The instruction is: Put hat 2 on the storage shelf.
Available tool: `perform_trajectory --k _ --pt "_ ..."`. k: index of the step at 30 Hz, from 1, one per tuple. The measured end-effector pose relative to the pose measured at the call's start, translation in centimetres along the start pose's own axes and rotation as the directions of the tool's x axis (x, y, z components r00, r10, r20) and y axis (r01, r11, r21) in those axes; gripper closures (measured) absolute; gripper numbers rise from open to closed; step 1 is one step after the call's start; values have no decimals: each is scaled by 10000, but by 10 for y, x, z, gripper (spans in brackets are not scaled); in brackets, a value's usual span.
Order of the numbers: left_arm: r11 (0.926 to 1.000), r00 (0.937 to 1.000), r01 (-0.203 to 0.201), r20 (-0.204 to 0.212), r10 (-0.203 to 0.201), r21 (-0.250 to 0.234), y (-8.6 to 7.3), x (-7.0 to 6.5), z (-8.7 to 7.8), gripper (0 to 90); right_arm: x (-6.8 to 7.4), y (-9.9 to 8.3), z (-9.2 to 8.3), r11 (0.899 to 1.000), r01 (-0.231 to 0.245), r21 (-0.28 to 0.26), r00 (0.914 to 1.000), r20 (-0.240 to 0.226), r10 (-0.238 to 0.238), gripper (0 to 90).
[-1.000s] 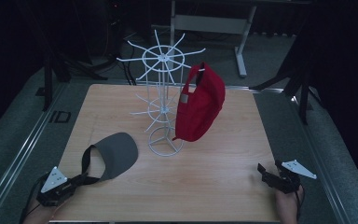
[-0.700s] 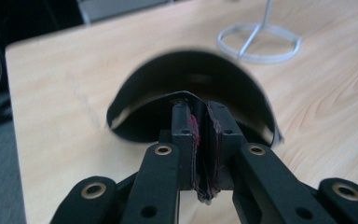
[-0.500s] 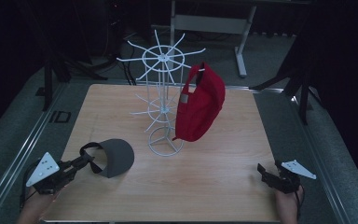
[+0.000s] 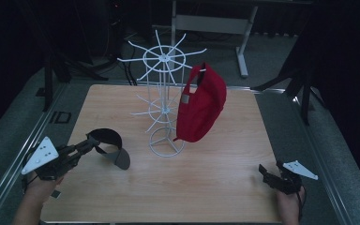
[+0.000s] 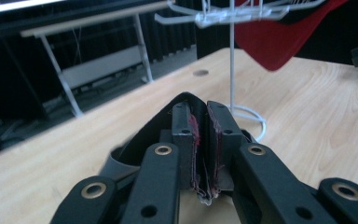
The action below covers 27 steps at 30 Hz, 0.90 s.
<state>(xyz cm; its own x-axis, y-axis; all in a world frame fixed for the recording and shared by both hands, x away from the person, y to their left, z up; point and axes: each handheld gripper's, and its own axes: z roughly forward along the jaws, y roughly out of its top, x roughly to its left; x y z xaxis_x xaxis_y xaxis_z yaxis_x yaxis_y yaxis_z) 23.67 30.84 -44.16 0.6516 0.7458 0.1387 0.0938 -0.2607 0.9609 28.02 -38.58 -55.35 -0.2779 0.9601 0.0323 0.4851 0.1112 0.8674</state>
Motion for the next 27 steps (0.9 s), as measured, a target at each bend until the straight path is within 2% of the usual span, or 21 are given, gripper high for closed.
perform_trajectory --k 2,7,8,11,12,14,15,19,22,27 --pt "9998 9999 -79 145 82 -199 7 1 0 838 0 0 0 10000 29 17 10000 22 -29 195" --pt "9987 9970 -416 647 433 -285 23 3 -4 837 -1 0 0 10000 -72 -19 10000 -55 72 195" --pt "9986 9970 -432 632 451 -306 25 4 -5 837 -1 0 0 10000 -64 -30 10000 -65 64 195" --pt "9978 9939 -387 1009 439 -534 32 7 -12 837 0 0 0 10000 4 -17 10000 -57 -5 195" --pt "9971 9906 -384 1286 467 -657 35 8 -15 837 0 0 0 10000 16 -15 10000 -71 -16 195" --pt "9955 9888 -433 1389 548 -846 40 8 -20 837 0 0 -1 10000 8 -28 10000 -97 -9 195" --pt "9938 9850 -397 1634 563 -1036 43 8 -23 837 0 0 -1 10000 17 -43 9999 -111 -17 195" --pt "9873 9800 -511 1829 786 -1507 57 9 -31 837 0 0 -1 10000 -7 -49 9999 -128 6 195" --pt "9851 9748 -751 1969 1052 -1545 71 10 -30 837 -1 0 -1 10000 -11 -38 9999 -135 11 195" --pt "9810 9620 -947 2378 1339 -1692 99 12 -22 836 -1 0 -1 10000 -70 -22 9998 -160 70 195"
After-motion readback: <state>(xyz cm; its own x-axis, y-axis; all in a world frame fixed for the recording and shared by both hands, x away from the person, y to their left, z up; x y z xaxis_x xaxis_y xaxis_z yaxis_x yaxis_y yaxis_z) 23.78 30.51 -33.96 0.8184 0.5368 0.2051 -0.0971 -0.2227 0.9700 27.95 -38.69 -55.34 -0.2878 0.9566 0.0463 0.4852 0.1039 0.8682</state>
